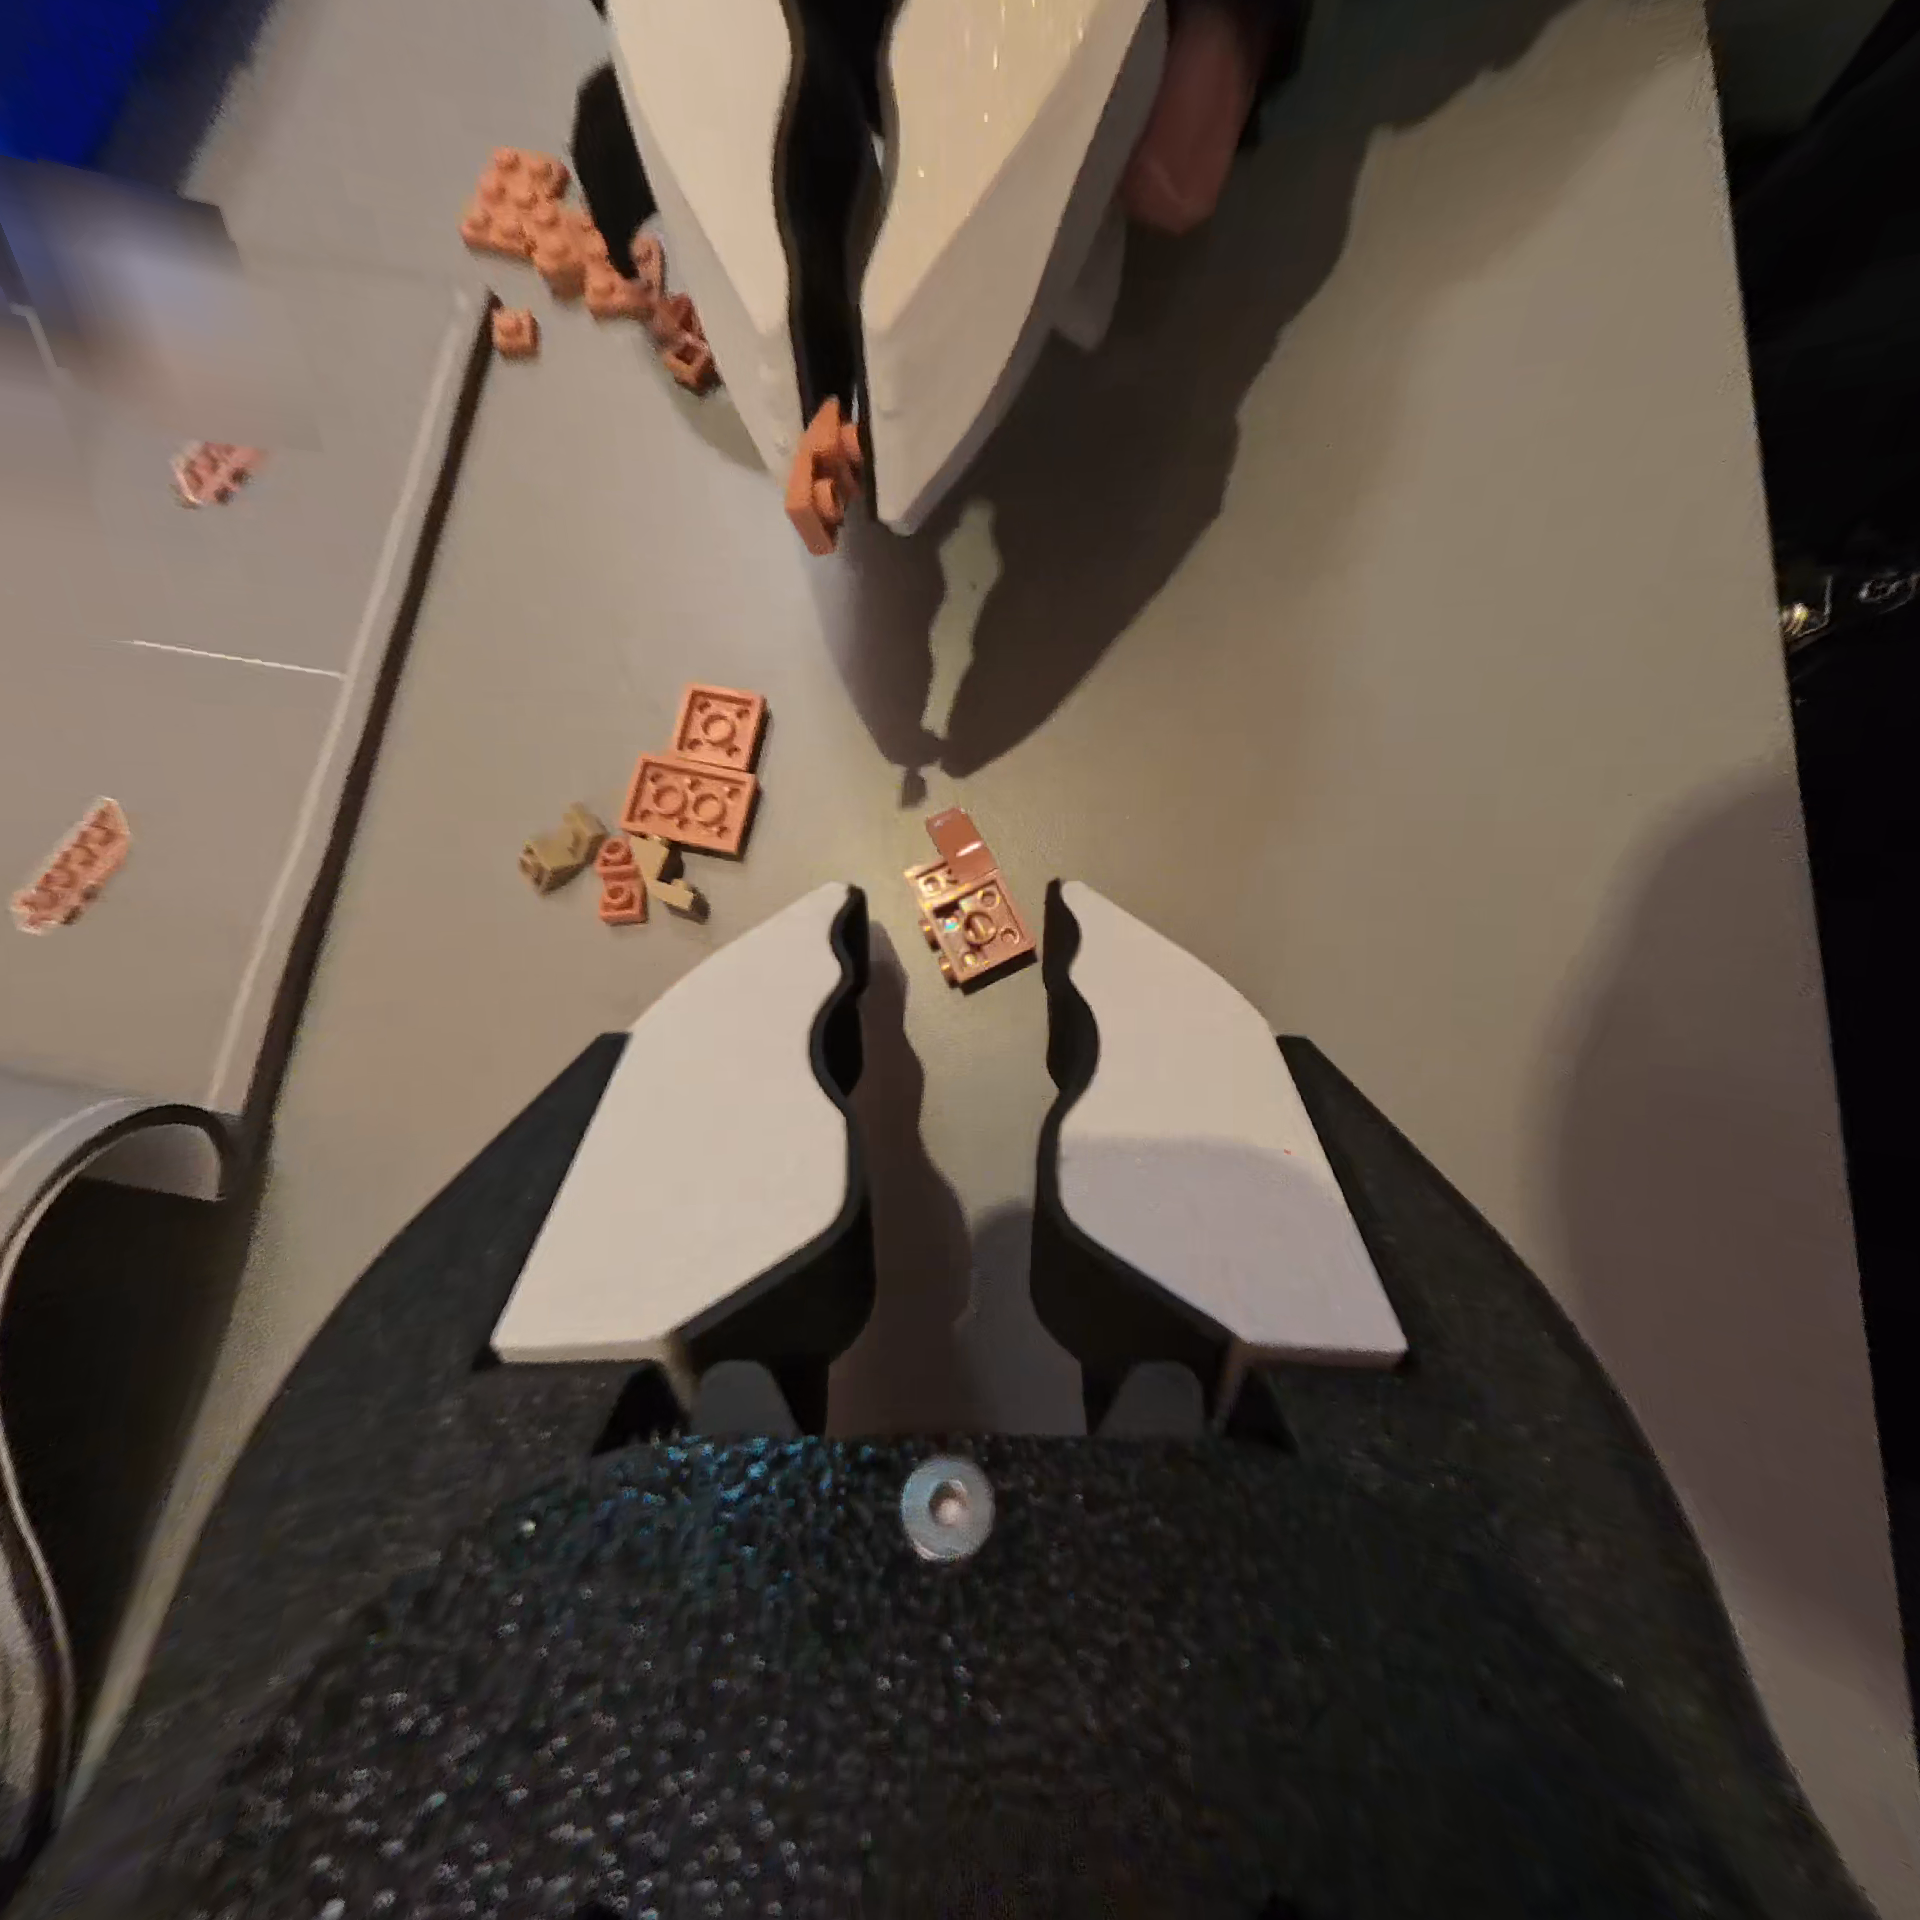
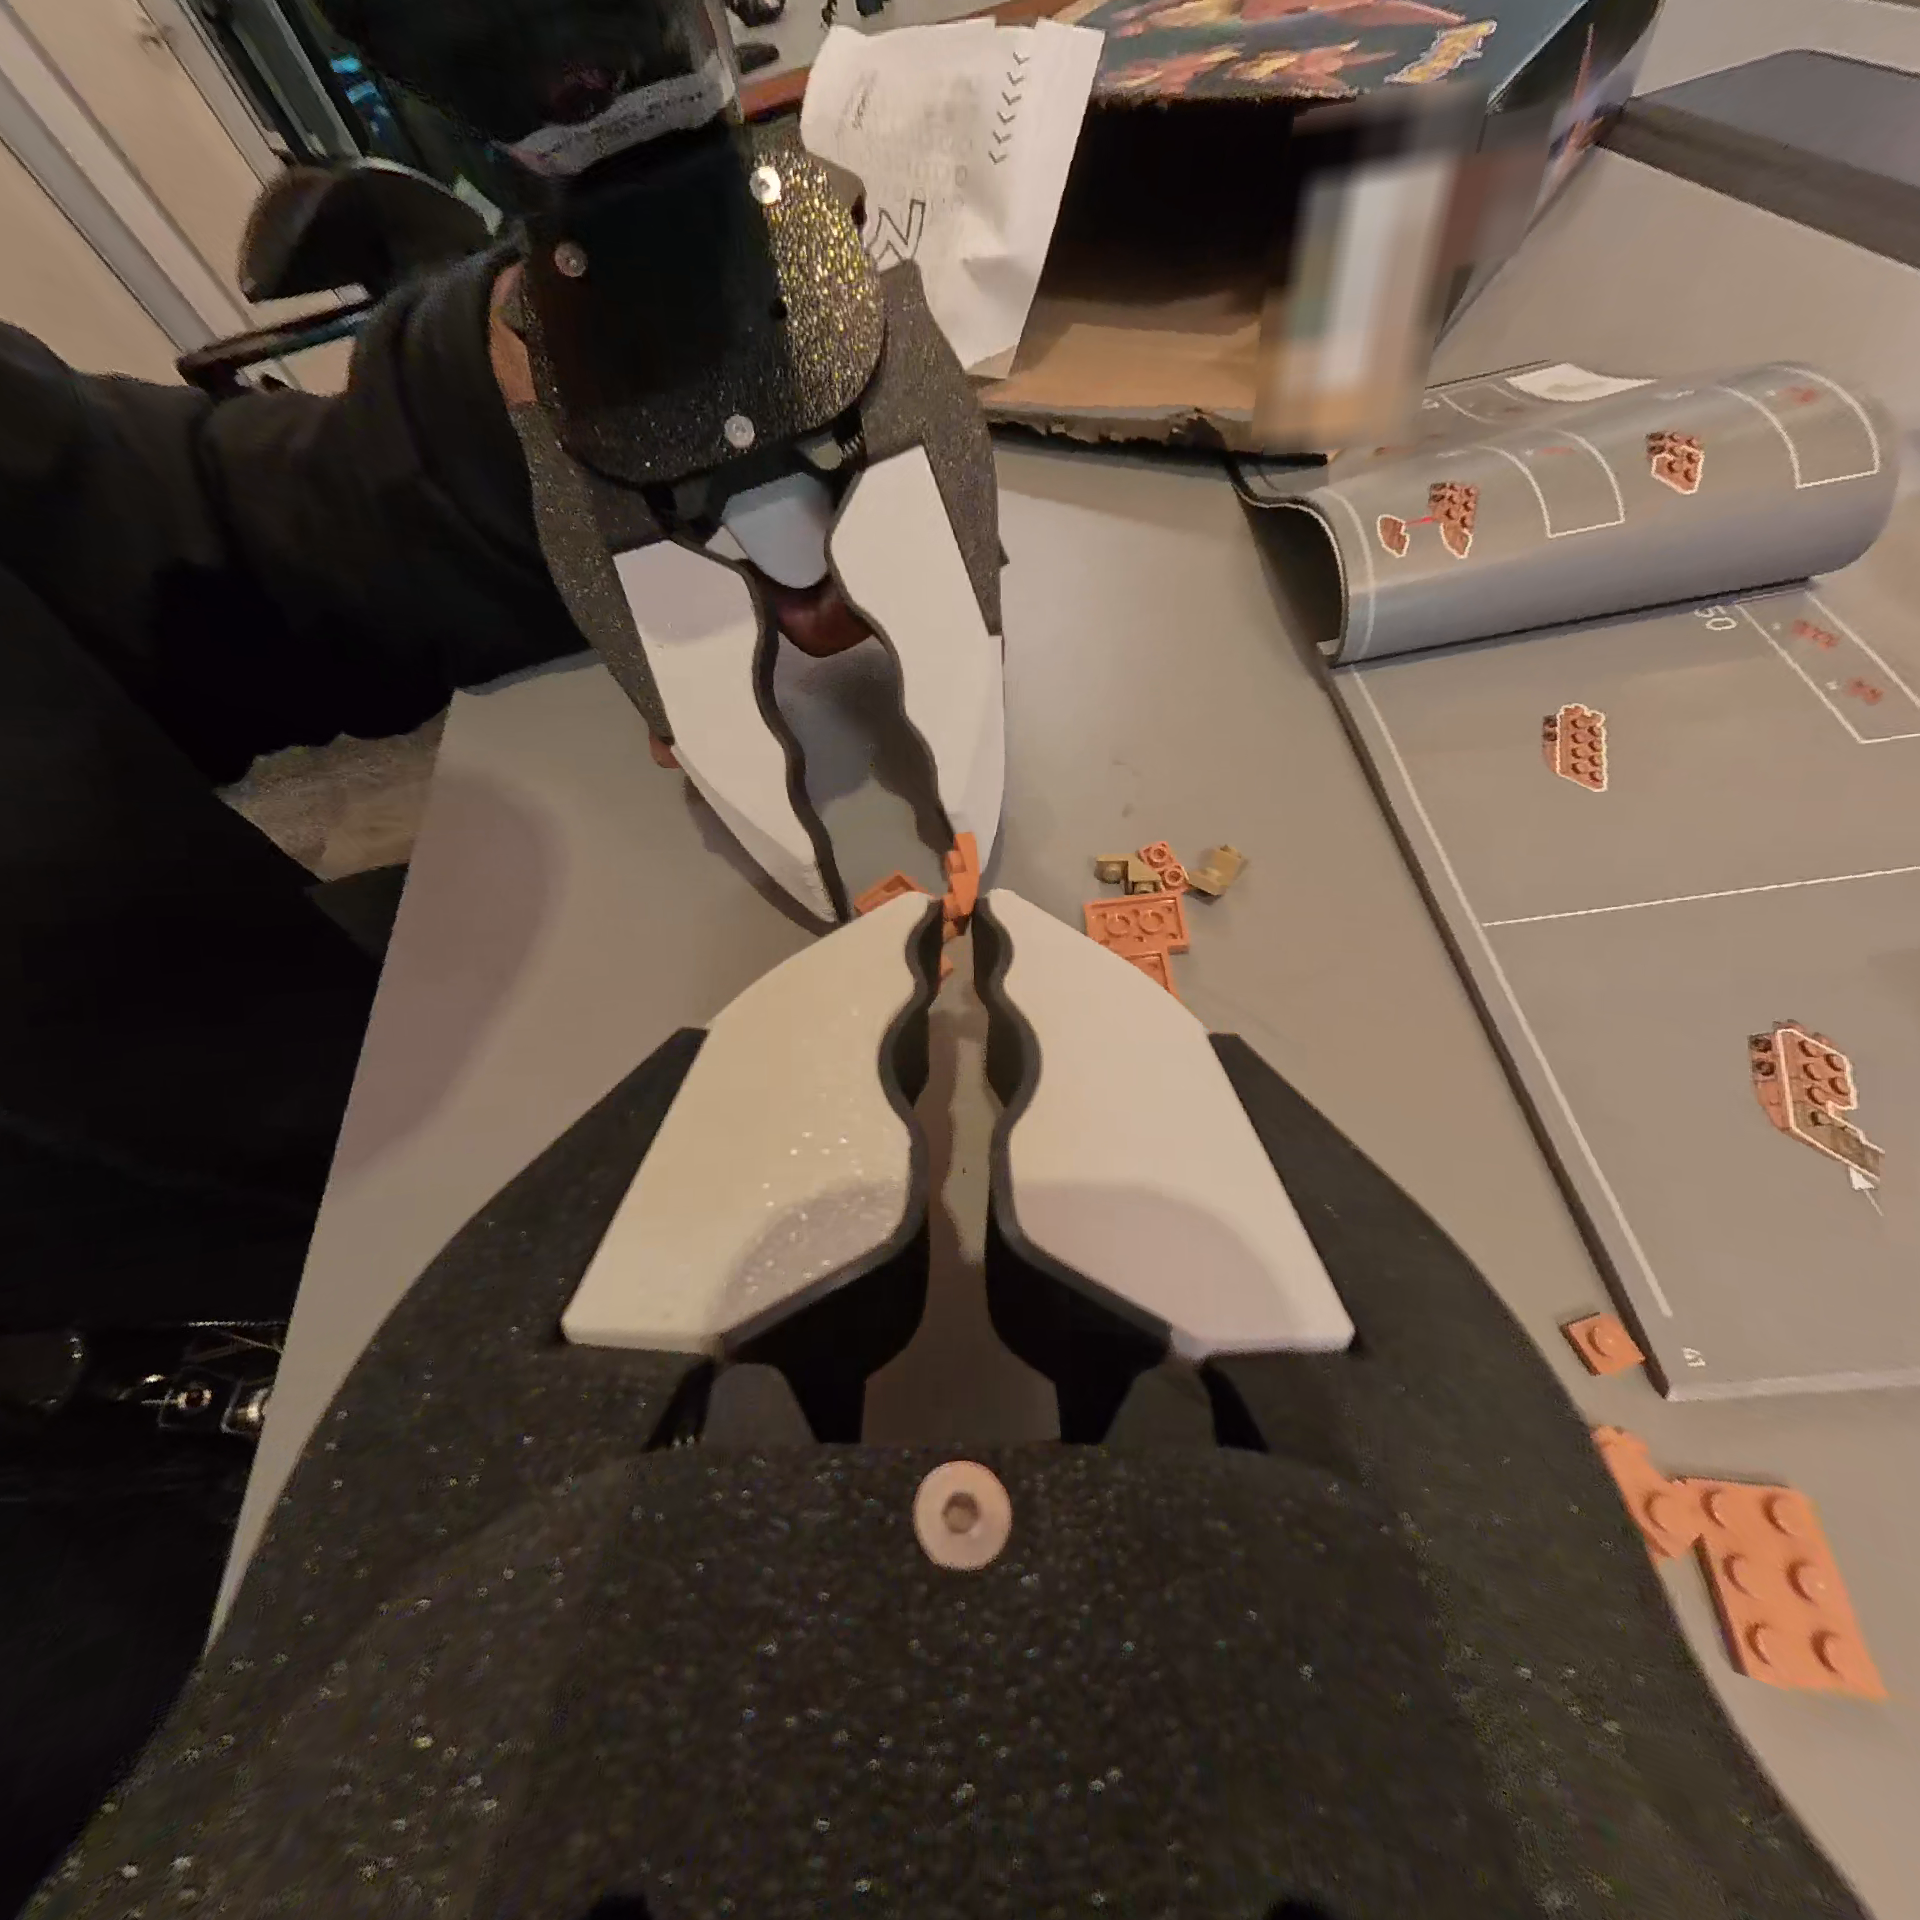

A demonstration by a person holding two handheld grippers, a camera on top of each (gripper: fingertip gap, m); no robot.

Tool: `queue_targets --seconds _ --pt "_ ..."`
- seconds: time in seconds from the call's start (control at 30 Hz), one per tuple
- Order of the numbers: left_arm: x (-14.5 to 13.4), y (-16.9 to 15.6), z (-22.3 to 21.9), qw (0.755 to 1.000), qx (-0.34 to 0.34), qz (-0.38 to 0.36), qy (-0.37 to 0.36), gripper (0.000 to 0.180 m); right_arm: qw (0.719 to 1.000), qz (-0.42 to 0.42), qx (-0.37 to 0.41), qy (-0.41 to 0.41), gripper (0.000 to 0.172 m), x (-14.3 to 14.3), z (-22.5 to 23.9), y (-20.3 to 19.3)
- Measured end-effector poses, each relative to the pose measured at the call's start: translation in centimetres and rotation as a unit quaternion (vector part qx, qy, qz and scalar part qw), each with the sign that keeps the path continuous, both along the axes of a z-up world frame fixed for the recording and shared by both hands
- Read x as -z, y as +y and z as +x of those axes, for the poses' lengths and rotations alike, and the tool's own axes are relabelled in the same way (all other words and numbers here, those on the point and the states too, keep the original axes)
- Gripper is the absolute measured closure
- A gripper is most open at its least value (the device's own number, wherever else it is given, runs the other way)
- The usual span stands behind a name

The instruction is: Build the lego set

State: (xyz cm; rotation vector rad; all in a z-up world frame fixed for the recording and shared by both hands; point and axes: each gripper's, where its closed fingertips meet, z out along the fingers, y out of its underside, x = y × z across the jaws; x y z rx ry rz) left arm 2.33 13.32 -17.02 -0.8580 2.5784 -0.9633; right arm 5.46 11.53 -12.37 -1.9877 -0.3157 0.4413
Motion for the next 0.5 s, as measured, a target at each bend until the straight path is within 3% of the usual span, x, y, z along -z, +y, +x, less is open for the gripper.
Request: queue_targets --seconds 0.23,0.5 --pt "0.9 -0.1 0.3 1.000 -0.011 -0.005 0.023 0.162 0.998 0.007 -0.013 -0.062 0.167 0.5 -0.1 -0.3" --pt "-0.8 -1.0 0.4 0.981 -0.029 -0.172 0.086 0.163 0.972 0.059 -0.064 -0.217 0.167 1.5 0.1 -0.9"
